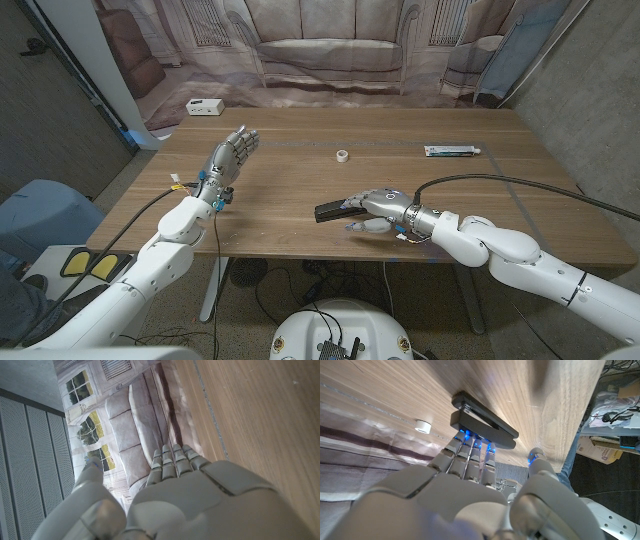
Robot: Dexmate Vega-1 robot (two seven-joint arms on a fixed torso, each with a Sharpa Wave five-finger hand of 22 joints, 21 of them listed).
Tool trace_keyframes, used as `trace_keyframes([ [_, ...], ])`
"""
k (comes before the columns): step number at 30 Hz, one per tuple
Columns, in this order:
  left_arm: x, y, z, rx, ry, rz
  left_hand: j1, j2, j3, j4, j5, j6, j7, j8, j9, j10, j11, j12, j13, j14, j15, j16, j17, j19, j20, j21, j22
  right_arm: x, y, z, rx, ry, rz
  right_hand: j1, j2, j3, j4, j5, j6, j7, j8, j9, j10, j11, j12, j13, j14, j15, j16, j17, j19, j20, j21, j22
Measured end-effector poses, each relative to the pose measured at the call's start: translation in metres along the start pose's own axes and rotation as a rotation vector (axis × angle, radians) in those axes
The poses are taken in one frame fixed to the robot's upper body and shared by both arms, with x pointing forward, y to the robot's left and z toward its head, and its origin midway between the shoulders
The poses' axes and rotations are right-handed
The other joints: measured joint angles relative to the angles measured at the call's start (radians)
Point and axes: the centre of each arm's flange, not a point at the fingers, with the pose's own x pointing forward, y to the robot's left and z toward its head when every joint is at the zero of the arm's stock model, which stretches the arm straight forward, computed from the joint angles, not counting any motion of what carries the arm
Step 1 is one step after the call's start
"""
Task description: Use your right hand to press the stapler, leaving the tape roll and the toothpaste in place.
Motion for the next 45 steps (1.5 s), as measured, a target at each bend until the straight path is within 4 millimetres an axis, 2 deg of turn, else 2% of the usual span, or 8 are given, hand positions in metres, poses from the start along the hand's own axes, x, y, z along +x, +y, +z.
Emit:
trace_keyframes([
  [16, 0.001, 0.001, -0.001, 0.0, 0.007, 0.002, 0.0, 0.0, 0.0, 0.0, 0.0, 0.0, 0.0, -0.004, 0.0, 0.0, 0.0, -0.004, 0.0, 0.0, 0.0, 0.0, 0.0, 0.0, 0.0, 0.0, 0.0, 0.002, 0.006, -0.002, 0.038, 0.0, 0.015, 0.0, 0.0, 0.004, 0.004, 0.0, 0.018, 0.007, 0.0, 0.0, 0.022, 0.007, 0.005, -0.001, 0.023, -0.005, 0.004, -0.001, 0.019, -0.011, 0.0, 0.0],
  [35, 0.001, 0.002, 0.001, 0.008, 0.013, 0.002, 0.0, 0.0, 0.004, 0.004, 0.0, 0.0, 0.0, -0.004, 0.0, 0.0, 0.0, -0.004, 0.0, 0.0, 0.0, 0.0, 0.0, 0.0, 0.0, 0.0, 0.005, 0.005, 0.016, -0.004, 0.08, 0.002, 0.023, -0.004, 0.004, 0.007, 0.001, 0.0, 0.029, 0.007, 0.0, 0.0, 0.029, 0.014, 0.005, -0.001, 0.03, -0.002, 0.004, -0.003, 0.037, -0.008, 0.007, 0.001],
  [38, 0.001, 0.002, 0.001, 0.009, 0.014, 0.001, 0.0, 0.0, 0.004, 0.004, 0.0, 0.0, 0.0, -0.004, 0.0, 0.0, 0.0, -0.004, 0.0, 0.0, 0.0, 0.0, 0.0, 0.0, 0.0, 0.0, 0.005, 0.005, 0.017, -0.004, 0.085, 0.004, 0.023, -0.004, 0.004, 0.008, 0.001, 0.0, 0.044, 0.004, 0.01, 0.0, 0.049, 0.009, 0.008, -0.001, 0.049, -0.003, 0.008, -0.003, 0.047, -0.011, 0.007, 0.001],
  [45, 0.002, 0.002, 0.001, 0.01, 0.019, 0.001, 0.0, 0.0, 0.004, 0.004, 0.0, 0.0, 0.0, -0.004, 0.0, 0.0, 0.0, -0.004, 0.0, 0.0, 0.0, 0.0, 0.0, 0.0, 0.0, 0.0, 0.005, 0.004, 0.019, -0.006, 0.098, 0.007, 0.013, -0.004, 0.004, 0.01, -0.002, 0.0, 0.061, 0.0, 0.011, 0.0, 0.068, 0.004, 0.012, -0.001, 0.07, -0.012, 0.008, -0.005, 0.058, -0.018, 0.007, 0.0],
])
